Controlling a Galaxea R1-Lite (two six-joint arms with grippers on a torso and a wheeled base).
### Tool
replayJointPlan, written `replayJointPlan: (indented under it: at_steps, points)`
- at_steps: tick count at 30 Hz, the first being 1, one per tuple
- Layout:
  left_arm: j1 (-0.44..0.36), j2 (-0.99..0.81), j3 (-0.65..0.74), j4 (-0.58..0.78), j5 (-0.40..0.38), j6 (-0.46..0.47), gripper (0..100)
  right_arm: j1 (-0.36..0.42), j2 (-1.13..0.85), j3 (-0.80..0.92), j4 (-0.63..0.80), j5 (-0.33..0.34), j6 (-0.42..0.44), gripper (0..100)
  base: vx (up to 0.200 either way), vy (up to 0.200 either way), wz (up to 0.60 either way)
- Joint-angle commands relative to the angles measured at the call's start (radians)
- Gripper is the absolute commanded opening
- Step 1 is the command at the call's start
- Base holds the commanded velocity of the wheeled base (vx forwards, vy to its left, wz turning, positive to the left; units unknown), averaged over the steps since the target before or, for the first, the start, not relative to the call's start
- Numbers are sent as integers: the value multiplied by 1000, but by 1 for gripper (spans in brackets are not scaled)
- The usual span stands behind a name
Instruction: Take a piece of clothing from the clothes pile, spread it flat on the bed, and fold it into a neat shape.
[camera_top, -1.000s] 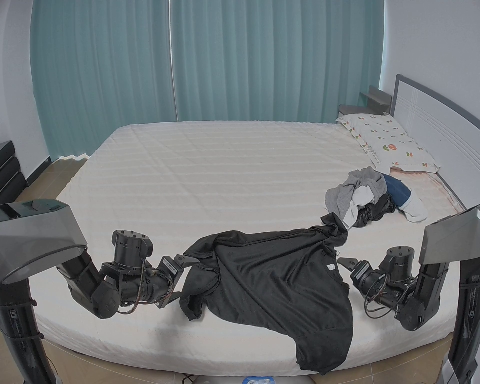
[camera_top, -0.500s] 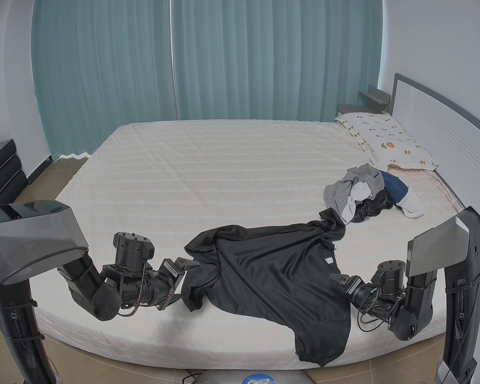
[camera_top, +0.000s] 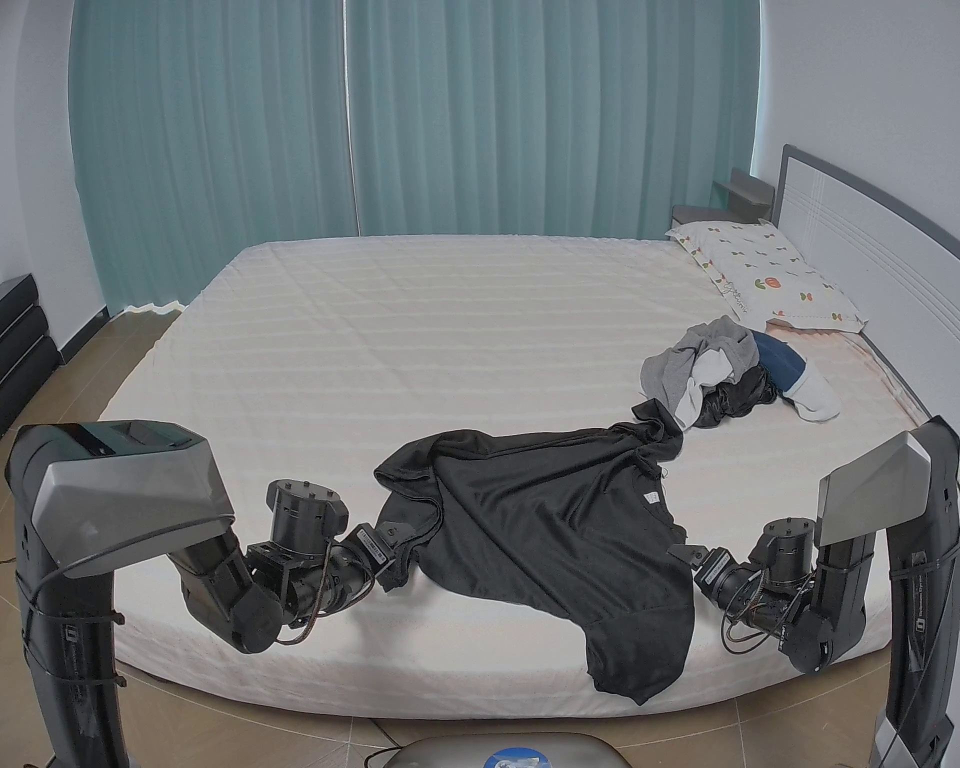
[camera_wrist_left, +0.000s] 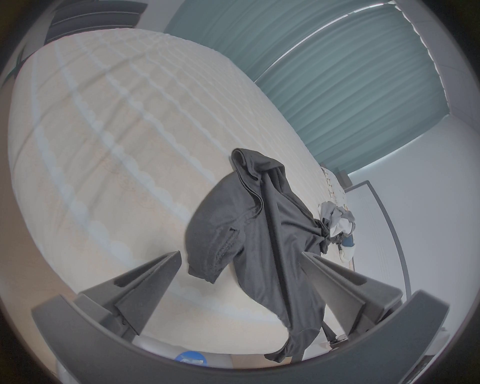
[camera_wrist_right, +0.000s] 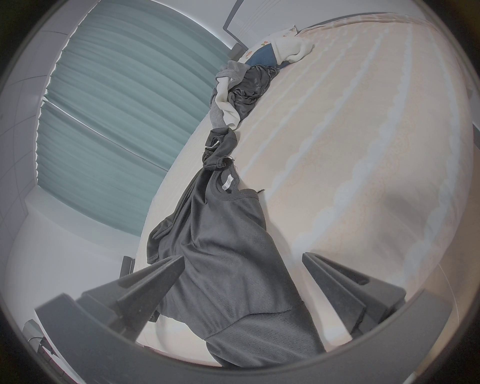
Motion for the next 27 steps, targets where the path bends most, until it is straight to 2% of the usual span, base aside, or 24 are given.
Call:
replayJointPlan:
  at_steps: [1, 7, 14, 19, 20, 27]
  points:
    - [-8, 72, -39, -2, 15, 20, 100, 0, 29, -19, -9, 1, 1, 100, 0, 0, 0]
    - [-19, 101, -67, -2, 56, 47, 100, 5, 30, -22, -9, -1, 5, 100, 0, 0, 0]
    - [-26, 169, -113, -6, 139, 155, 100, 9, 30, -22, -10, -7, 9, 100, 0, 0, 0]
    - [-32, 195, -153, 3, 185, 162, 100, 12, 32, -21, -9, -10, 7, 100, 0, 0, 0]
    - [-32, 195, -153, 4, 185, 162, 0, 12, 32, -21, -10, -10, 7, 100, 0, 0, 0]
    - [-31, 210, -145, -5, 237, 162, 0, 12, 30, -10, -10, -15, 7, 100, 0, 0, 0]
